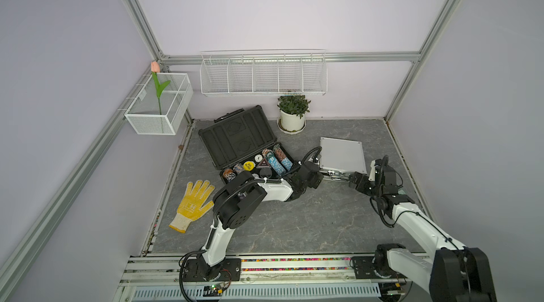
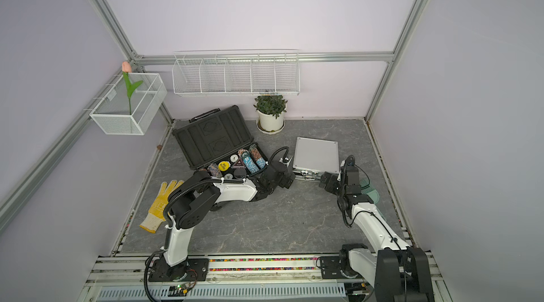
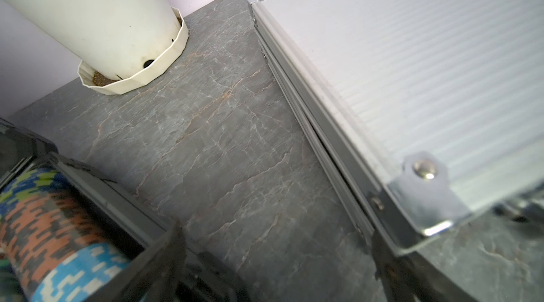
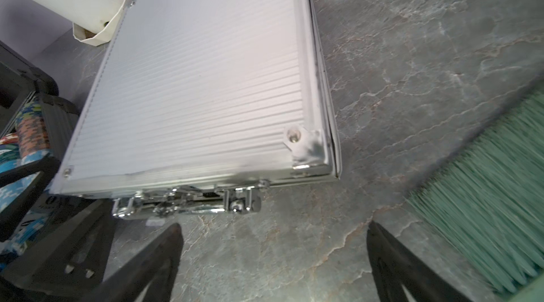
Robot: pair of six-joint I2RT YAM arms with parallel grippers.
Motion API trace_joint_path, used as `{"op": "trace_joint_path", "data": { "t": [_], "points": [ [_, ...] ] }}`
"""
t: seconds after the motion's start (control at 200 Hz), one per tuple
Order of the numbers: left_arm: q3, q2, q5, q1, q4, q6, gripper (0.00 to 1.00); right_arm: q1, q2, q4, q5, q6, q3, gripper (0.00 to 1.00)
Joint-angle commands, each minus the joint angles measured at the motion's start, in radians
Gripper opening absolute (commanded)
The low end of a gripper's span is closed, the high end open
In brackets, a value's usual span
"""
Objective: Close the poker set cases
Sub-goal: Close the lid of the poker set case.
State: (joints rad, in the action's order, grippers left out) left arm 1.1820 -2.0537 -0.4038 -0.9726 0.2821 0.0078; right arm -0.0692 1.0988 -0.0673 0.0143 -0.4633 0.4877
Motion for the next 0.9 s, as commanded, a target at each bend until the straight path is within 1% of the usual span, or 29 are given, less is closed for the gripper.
{"op": "trace_joint_path", "data": {
  "t": [0.0,0.2,0.375,0.475,0.62,0.695,0.775,0.895],
  "points": [
    [-0.041,0.042,-0.026,0.001,-0.039,-0.024,0.99,-0.01,0.03,0.027,0.066,0.02,0.032,0.98],
    [-0.064,0.119,-0.068,-0.027,-0.037,-0.008,0.98,-0.015,0.068,0.01,0.087,0.022,0.053,0.98],
    [-0.02,0.161,-0.071,-0.029,-0.048,0.01,0.99,-0.019,0.055,-0.049,0.002,0.029,0.061,0.98],
    [0.064,0.147,-0.074,-0.029,-0.11,0.031,0.99,-0.02,0.026,-0.073,-0.039,0.044,0.064,0.98],
    [0.192,0.09,-0.064,-0.029,-0.173,0.049,1.0,-0.021,0.003,-0.114,-0.069,0.09,0.095,1.0],
    [0.268,0.053,-0.059,-0.029,-0.201,0.049,1.0,-0.023,0.0,-0.125,-0.086,0.139,0.115,0.97],
    [0.367,0.006,-0.049,-0.029,-0.268,0.04,1.0,-0.023,-0.001,-0.129,-0.097,0.197,0.141,0.96],
    [0.469,-0.052,0.004,-0.029,-0.332,0.025,1.0,-0.024,-0.001,-0.111,-0.088,0.257,0.176,0.95]
  ]
}}
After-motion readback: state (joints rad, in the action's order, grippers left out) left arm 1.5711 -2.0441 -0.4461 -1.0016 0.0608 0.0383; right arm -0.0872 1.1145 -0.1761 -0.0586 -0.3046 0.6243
